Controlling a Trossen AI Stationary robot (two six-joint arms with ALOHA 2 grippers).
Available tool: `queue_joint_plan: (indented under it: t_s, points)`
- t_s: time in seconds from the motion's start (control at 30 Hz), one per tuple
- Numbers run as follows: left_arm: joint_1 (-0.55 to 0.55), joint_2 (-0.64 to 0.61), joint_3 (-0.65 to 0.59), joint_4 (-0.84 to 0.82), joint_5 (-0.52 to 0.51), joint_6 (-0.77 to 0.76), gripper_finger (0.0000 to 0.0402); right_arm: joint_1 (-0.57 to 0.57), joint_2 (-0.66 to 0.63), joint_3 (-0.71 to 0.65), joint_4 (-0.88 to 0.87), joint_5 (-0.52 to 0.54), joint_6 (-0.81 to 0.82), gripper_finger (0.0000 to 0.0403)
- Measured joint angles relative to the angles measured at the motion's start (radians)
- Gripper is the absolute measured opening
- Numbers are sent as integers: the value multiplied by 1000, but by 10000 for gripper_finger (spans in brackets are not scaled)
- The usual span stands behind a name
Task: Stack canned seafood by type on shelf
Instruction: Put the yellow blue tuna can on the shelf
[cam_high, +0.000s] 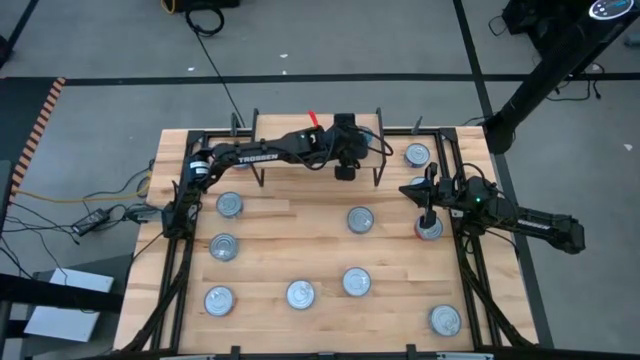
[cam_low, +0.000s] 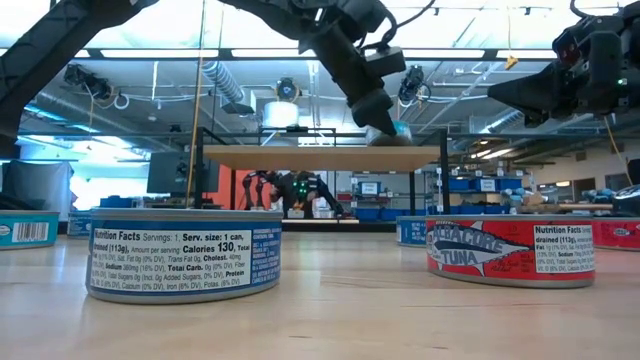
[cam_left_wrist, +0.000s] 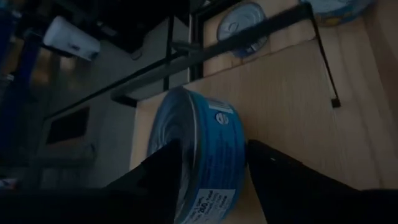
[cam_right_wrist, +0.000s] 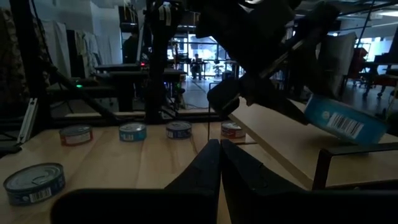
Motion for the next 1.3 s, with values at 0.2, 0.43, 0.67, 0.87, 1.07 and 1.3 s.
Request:
queue_joint_plan:
  t_s: [0.2, 0.43, 0.67, 0.87, 1.07, 1.3]
  points:
    - [13, -1, 0, -7, 16, -43, 186, 0, 0, 0, 0, 0, 0, 25]
    - [27, -1, 20, -36, 106, -98, 186, 0, 0, 0, 0, 0, 0, 25]
    - [46, -2, 125, -120, 234, -153, 185, 0, 0, 0, 0, 0, 0, 25]
    - [76, -3, 203, -215, 319, -207, 139, 0, 0, 0, 0, 0, 0, 25]
    - [105, -2, 224, -427, 470, -141, 17, 0, 0, 0, 0, 0, 0, 25]
    - [121, 16, 221, -491, 421, -117, 3, 0, 0, 0, 0, 0, 0, 25]
